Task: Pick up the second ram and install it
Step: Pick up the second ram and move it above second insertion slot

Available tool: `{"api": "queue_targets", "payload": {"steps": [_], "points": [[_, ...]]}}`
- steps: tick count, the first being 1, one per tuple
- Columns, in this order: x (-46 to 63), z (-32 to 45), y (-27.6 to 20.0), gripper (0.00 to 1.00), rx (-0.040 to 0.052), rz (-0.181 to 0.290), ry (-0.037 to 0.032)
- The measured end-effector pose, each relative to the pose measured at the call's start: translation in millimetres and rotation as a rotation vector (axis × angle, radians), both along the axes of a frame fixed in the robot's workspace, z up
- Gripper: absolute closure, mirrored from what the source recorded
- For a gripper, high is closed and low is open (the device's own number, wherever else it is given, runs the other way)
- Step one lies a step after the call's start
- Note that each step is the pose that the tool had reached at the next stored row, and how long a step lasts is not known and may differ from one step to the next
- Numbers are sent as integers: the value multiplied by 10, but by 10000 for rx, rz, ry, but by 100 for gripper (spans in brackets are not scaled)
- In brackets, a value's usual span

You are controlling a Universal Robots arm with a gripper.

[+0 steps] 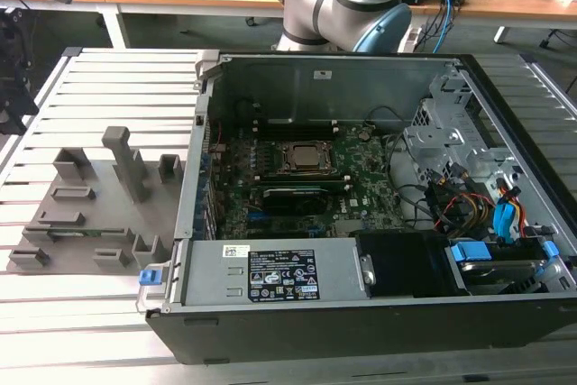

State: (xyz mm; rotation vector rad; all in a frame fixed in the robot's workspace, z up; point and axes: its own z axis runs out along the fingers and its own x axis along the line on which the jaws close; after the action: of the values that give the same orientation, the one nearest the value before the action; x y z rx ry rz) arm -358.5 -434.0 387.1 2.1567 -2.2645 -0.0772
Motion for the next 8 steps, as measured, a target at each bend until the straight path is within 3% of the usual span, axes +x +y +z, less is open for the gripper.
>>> {"api": "queue_targets", "payload": {"steps": [8], "points": [[1, -112, -1, 64, 0, 1, 0]]}}
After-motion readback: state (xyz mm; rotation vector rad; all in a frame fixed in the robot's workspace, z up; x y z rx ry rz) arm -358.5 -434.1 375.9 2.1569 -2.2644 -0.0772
